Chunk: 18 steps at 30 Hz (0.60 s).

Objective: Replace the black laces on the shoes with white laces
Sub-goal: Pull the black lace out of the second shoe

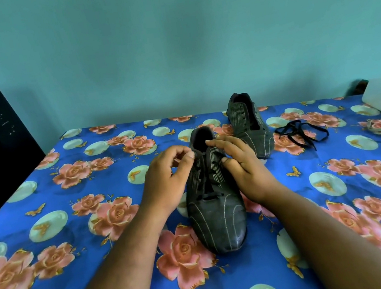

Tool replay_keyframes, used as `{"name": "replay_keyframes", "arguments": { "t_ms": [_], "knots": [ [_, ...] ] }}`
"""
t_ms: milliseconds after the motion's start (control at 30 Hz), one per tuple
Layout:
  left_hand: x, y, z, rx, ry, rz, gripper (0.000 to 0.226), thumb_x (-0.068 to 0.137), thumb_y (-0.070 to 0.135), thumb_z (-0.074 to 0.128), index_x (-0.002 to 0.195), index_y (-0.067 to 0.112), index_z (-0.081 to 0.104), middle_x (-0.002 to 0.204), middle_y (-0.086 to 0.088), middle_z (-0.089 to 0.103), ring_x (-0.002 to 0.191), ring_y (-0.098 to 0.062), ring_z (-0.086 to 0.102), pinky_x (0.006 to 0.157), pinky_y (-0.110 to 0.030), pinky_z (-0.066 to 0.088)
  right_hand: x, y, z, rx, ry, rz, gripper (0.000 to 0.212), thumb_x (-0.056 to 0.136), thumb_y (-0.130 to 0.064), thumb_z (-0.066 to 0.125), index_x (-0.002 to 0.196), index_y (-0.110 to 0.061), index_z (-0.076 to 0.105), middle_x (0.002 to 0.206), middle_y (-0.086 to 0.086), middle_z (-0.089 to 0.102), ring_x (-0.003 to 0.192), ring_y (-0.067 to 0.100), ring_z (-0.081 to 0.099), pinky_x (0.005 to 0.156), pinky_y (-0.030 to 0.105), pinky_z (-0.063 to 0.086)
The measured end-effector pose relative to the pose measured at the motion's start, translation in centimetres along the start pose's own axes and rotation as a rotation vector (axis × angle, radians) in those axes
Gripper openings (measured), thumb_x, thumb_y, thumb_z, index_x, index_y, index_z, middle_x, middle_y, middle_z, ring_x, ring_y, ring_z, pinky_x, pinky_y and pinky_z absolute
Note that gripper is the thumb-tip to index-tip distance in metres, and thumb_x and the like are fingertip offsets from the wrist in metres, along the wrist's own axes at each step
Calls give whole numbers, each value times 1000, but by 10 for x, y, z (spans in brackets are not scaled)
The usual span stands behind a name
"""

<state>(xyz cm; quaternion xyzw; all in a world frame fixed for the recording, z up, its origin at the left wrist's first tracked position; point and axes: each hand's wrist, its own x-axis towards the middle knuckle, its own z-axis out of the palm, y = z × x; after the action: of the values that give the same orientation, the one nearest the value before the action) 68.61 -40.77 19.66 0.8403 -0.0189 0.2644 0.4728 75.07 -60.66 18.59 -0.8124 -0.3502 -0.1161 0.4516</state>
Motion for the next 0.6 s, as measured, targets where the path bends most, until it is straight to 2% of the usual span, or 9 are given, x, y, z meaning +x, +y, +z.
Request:
{"name": "replay_keyframes", "arguments": {
  "t_ms": [67, 167, 300, 400, 500, 600],
  "knots": [
    [-2, 4, 2, 10, -9, 119, 32, 95, 52, 55, 103, 27, 72, 101, 15, 70, 93, -10, 63, 81, -26, 51, 1, -1, -2, 68, 1, -11, 47, 96, -13, 41, 140, -20, 59, 139, -4, 52, 135, 10, 44, 115, 26, 30],
    [-3, 8, 2, -25, -6, 167, 26, 92, 47, 63, 97, 25, 74, 93, 15, 70, 88, -15, 63, 77, -22, 51, 1, -2, -4, 116, -18, -31, 47, 96, -6, 41, 139, -13, 58, 138, -9, 50, 134, -3, 42, 110, 12, 27],
    [-2, 5, 1, 42, 31, 182, 19, 88, 35, 69, 83, 18, 73, 78, 15, 67, 78, -12, 62, 70, -22, 49, 0, 0, -5, 147, -36, -11, 47, 97, -8, 41, 141, -14, 57, 141, -5, 49, 136, -4, 39, 111, 10, 25],
    [-2, 1, -1, 104, 36, 11, 22, 80, 40, 65, 73, 19, 71, 68, 10, 65, 68, -13, 59, 63, -30, 47, 0, -1, -5, 166, -38, 7, 47, 97, -10, 41, 140, -17, 58, 141, -2, 50, 137, -1, 40, 111, 11, 25],
    [-2, -4, -5, 225, -8, -183, 30, 73, 49, 60, 65, 21, 65, 65, 5, 65, 65, -19, 59, 64, -37, 48, -1, -1, -5, 201, -31, 31, 46, 97, -12, 41, 139, -20, 60, 142, -6, 50, 138, 0, 39, 113, 11, 26],
    [0, -9, -6, 212, 13, -198, 24, 85, 49, 62, 77, 26, 67, 72, 9, 66, 69, -16, 61, 66, -38, 49, -1, -2, -5, 219, -32, 54, 47, 96, -13, 41, 138, -23, 60, 142, -10, 49, 139, -1, 39, 112, 10, 25]
  ]
}}
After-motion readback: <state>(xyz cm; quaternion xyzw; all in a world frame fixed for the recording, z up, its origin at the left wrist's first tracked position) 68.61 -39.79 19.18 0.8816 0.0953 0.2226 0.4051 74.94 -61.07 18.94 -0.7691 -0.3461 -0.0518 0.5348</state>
